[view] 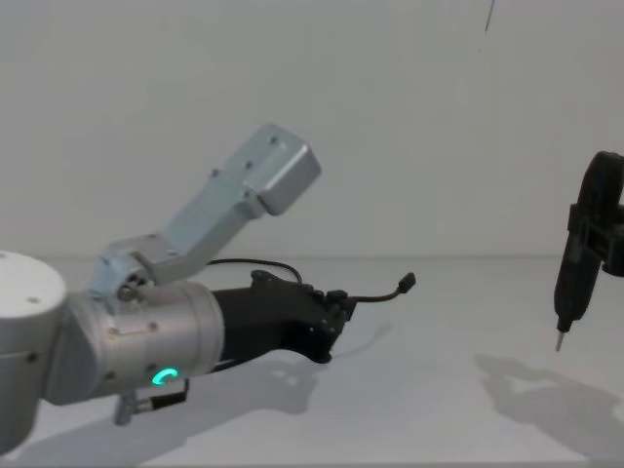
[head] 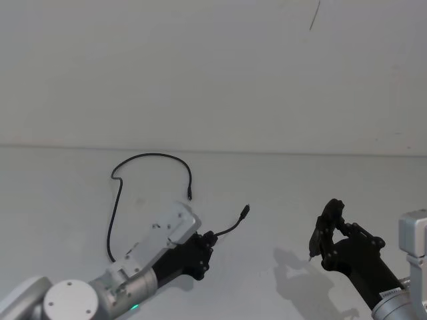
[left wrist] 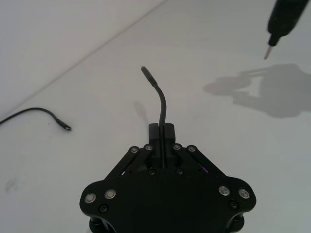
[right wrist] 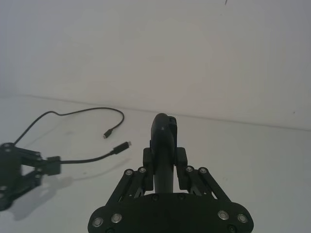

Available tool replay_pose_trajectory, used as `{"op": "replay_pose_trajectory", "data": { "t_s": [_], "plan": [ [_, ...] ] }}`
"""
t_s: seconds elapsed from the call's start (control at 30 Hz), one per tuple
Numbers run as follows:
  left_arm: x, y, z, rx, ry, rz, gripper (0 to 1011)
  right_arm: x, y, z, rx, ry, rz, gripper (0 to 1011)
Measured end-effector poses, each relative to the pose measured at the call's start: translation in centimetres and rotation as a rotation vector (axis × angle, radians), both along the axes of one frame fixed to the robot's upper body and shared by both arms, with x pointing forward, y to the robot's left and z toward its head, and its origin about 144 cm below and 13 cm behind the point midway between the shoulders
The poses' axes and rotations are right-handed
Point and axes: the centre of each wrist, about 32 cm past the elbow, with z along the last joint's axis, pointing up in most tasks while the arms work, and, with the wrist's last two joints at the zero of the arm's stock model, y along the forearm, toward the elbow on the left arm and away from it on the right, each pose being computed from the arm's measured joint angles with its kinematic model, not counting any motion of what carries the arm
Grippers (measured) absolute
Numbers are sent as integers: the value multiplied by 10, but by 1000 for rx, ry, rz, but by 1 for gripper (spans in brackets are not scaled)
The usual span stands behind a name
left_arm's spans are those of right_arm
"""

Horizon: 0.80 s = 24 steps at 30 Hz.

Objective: Pick up the data cable with the one hand.

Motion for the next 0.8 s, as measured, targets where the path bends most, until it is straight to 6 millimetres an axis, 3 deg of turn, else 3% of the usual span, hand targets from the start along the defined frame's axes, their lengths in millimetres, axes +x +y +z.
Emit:
{"op": "replay_pose_trajectory", "data": {
  "t_s": [0.37,0.8],
  "plan": [
    [-22,33,16,19,-6,-62,51,0,0,0,0,0,0,269],
    [-34,48,22,28,10,-128,51,0,0,0,0,0,0,269]
  ]
}}
